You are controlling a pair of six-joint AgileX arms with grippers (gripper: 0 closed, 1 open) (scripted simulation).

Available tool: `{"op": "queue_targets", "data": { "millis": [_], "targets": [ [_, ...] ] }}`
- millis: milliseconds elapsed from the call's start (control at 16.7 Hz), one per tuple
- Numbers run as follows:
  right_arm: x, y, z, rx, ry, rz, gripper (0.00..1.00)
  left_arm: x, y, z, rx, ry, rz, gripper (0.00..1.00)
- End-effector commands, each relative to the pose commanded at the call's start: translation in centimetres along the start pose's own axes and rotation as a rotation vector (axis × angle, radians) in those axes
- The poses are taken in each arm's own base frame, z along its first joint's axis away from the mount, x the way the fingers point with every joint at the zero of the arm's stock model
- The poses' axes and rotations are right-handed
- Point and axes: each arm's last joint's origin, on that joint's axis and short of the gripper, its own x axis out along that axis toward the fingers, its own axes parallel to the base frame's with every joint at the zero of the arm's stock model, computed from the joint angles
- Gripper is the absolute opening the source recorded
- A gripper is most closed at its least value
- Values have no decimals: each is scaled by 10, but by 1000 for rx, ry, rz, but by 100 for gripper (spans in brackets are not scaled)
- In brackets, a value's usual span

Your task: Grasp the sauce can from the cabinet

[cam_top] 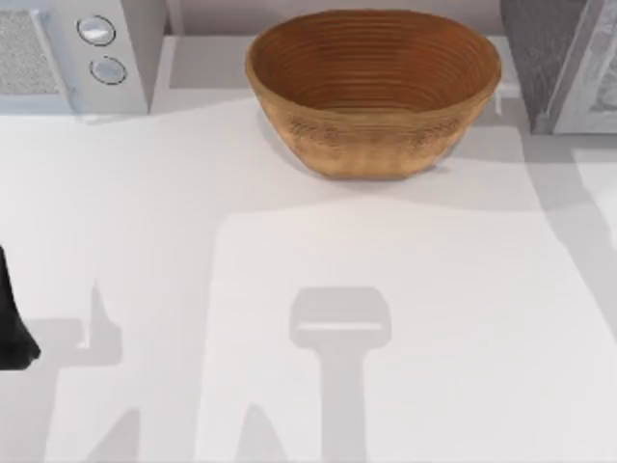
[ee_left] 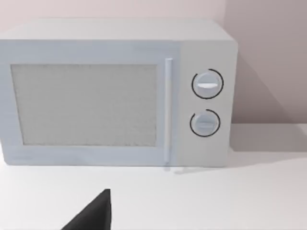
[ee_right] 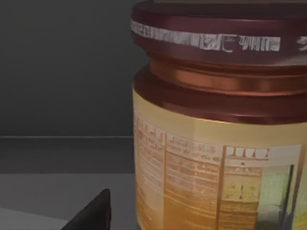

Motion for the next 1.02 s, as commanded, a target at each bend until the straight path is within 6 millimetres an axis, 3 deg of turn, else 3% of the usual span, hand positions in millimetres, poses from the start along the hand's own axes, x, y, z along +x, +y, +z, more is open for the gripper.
{"op": "queue_targets", "data": {
  "millis": [300, 780, 1020],
  "targets": [
    [0, 0, 1, 1, -6, -3, 100, 0, 0, 0, 0, 0, 0, 100],
    [57, 1, 0, 0, -3, -1, 100, 0, 0, 0, 0, 0, 0, 100],
    [61, 0, 0, 0, -3, -1, 100, 0, 0, 0, 0, 0, 0, 100]
  ]
}}
